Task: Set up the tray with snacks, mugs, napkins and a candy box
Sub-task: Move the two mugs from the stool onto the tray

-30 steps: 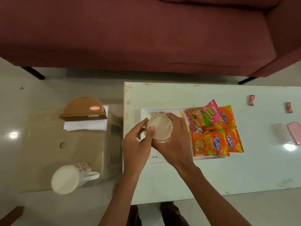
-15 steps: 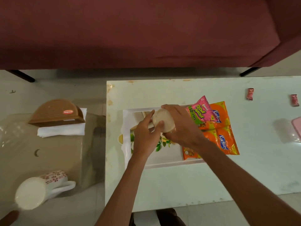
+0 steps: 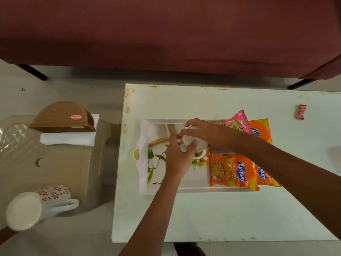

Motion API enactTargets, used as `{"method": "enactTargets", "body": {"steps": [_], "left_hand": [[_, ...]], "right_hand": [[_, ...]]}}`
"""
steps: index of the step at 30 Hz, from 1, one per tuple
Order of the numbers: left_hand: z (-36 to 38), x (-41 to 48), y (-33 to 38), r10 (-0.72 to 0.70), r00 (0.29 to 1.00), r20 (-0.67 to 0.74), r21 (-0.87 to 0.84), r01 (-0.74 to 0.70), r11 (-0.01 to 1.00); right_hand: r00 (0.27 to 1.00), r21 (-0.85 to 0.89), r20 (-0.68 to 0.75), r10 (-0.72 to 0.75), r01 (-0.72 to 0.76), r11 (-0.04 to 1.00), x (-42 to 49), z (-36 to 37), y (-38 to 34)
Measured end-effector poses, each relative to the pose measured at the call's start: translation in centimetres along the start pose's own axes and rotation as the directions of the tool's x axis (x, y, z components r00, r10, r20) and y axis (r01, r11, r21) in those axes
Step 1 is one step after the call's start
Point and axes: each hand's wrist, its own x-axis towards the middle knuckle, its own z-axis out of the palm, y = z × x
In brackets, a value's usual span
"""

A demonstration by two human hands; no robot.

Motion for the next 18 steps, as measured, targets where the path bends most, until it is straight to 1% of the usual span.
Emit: {"method": "enactTargets", "body": {"steps": [4, 7, 9, 14, 18], "left_hand": [[1.1, -0.3, 0.0, -0.001, 0.999, -0.034, -0.003, 0.001, 1.000], [1.7, -0.7, 0.1, -0.045, 0.999, -0.017, -0.044, 0.044, 0.998], [1.8, -0.8, -0.1, -0.061, 0.998, -0.013, -0.031, 0.060, 0.998], [2.3, -1.5, -0.6, 0.000, 0.999, -0.040, 0.044, 0.002, 0.999], [2.4, -1.5, -0.7, 0.003, 1.000, -0.023, 0.069, -0.001, 0.998]], "right_hand": [[1.000, -0.008, 0.015, 0.002, -0.002, 1.000, -0.4, -0.2, 0.8], [0.999, -0.004, 0.046, -0.004, 0.004, 1.000, -0.9, -0.9, 0.5], [0.998, -0.020, 0.063, -0.029, 0.030, 0.999, -1.2, -1.4, 0.4], [0.992, -0.103, 0.110, -0.065, 0.077, 0.992, -1.3, -2.2, -0.1], [0.994, -0.097, 0.073, -0.078, 0.085, 0.992, -1.2, -1.7, 0.0]]}}
